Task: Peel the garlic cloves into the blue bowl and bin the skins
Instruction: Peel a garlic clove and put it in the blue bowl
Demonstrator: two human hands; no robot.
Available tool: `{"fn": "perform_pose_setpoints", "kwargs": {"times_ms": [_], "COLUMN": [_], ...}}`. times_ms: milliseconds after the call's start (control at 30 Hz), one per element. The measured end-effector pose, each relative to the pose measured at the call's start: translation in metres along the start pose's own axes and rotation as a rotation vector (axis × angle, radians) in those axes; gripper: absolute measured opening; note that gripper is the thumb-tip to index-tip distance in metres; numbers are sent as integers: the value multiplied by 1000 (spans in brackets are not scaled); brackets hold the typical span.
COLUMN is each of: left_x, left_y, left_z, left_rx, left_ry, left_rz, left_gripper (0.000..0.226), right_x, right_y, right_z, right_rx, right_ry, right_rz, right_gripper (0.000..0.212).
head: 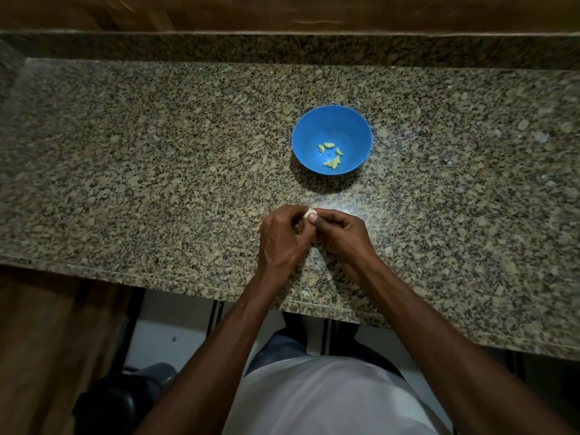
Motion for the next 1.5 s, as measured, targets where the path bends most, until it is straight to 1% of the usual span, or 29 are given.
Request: {"fn": "perform_pose_setpoints", "kwargs": {"times_ms": [167, 367, 533, 600, 667, 767, 833, 900, 967, 1033, 1167, 1233, 1300, 1333, 1400, 1433, 1467, 1500], "left_x": [4, -12, -19, -21, -21, -22, -30, -36, -39, -42, -46, -46, -45, -45, -41, -39, -35, -31], "left_y": [7, 9, 6, 3, 0, -2, -3, -1, 2, 5, 10, 11, 13, 14, 17, 18, 19, 21], "left_z": [5, 7, 4, -1, -6, -14, -15, -13, -12, -14, -21, -27, -32, -33, -34, -34, -33, -31], "left_rx": [37, -73, -82, -86, -102, -96, -96, -112, -105, -83, -28, 13, 28, 31, 40, 50, 61, 71], "left_ry": [12, -51, -72, -46, 13, 134, 232, 357, 482, 558, 621, 616, 603, 597, 595, 594, 593, 593], "left_rz": [-13, 70, 76, 64, 29, -71, -199, -350, -521, -640, -768, -772, -752, -743, -730, -724, -717, -716], "left_gripper": [19, 15, 12, 11, 15, 18, 18, 19, 19, 20, 18, 15, 16, 17, 18, 18, 19, 21], "right_x": [3, 6, 14, 15, 15, 8, 5, 2, 0, -6, -15, -13, -11, -12, -19, -22, -24, -22], "right_y": [5, 10, 8, 8, 6, 6, 6, 2, -5, -10, -21, -29, -33, -31, -21, -13, -5, 2], "right_z": [4, 7, 12, 13, 11, 11, 10, 6, 1, 4, 21, 27, 29, 27, 21, 17, 13, 10], "right_rx": [41, 46, 43, 36, 24, -34, -45, -29, -27, -45, -73, -118, -151, -144, -72, -28, -13, -40], "right_ry": [-104, -172, -157, -158, -187, -150, -54, 89, 328, 558, 815, 904, 987, 1007, 955, 883, 796, 706], "right_rz": [77, 161, 195, 207, 228, 232, 188, 85, -126, -331, -571, -648, -729, -780, -855, -842, -774, -648], "right_gripper": [27, 23, 24, 25, 25, 22, 20, 16, 17, 21, 21, 16, 16, 12, 24, 26, 26, 27]}}
Point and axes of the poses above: each hand's wrist, its own y-axis away from the middle knuckle, its own z-axis out of the palm, x = y × z, the point moved 2 cm from there along -y, towards the middle knuckle, and after that the axes turned 11 degrees about x, right-handed, at the moved point
